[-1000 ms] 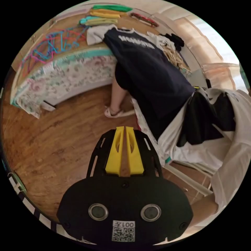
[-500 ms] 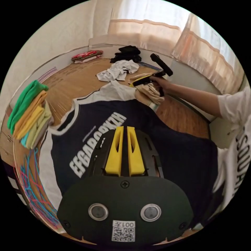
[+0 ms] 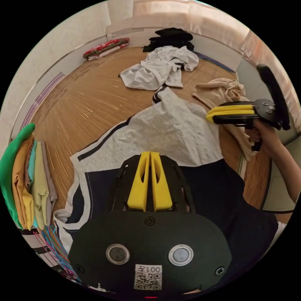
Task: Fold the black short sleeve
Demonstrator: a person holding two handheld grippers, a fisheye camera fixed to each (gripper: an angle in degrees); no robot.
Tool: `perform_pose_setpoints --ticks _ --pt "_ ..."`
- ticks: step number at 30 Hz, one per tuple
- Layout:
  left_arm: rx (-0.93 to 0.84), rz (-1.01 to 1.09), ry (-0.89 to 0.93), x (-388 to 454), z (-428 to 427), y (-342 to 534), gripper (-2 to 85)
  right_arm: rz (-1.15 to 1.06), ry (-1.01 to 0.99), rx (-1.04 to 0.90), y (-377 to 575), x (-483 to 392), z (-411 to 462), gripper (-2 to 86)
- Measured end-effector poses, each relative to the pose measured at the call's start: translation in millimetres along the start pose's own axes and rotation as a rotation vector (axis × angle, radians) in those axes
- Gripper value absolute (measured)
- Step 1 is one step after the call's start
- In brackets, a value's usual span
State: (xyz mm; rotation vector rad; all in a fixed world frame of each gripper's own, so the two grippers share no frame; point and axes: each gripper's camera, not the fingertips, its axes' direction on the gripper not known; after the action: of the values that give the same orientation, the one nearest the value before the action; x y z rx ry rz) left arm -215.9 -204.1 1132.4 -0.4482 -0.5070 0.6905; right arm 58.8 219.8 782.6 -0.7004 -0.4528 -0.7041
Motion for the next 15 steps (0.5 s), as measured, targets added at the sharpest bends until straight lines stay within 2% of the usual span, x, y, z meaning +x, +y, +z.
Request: perform_pose_setpoints --ticks 6,10,13,15 --pt "0.073 -0.001 -0.036 8.6 4.9 -33.2 -1.0 0.06 0.026 0.241 29.1 -12.1 -56.9 2.8" --pt "0.041 0.013 -0.062 17.7 7.0 -63.3 -1.0 0.118 0.053 0.194 34.9 -16.5 -52.8 2.6" --pt "0.009 0.007 -0.085 23.0 7.6 -81.6 -1.0 0.211 -0.034 0.109 33.7 -7.5 -37.6 2.9" --pt "0.008 0.041 -0.107 27.7 8.3 -88.5 -1.0 0.193 -0.05 0.083 30.3 -8.1 -37.3 3.3"
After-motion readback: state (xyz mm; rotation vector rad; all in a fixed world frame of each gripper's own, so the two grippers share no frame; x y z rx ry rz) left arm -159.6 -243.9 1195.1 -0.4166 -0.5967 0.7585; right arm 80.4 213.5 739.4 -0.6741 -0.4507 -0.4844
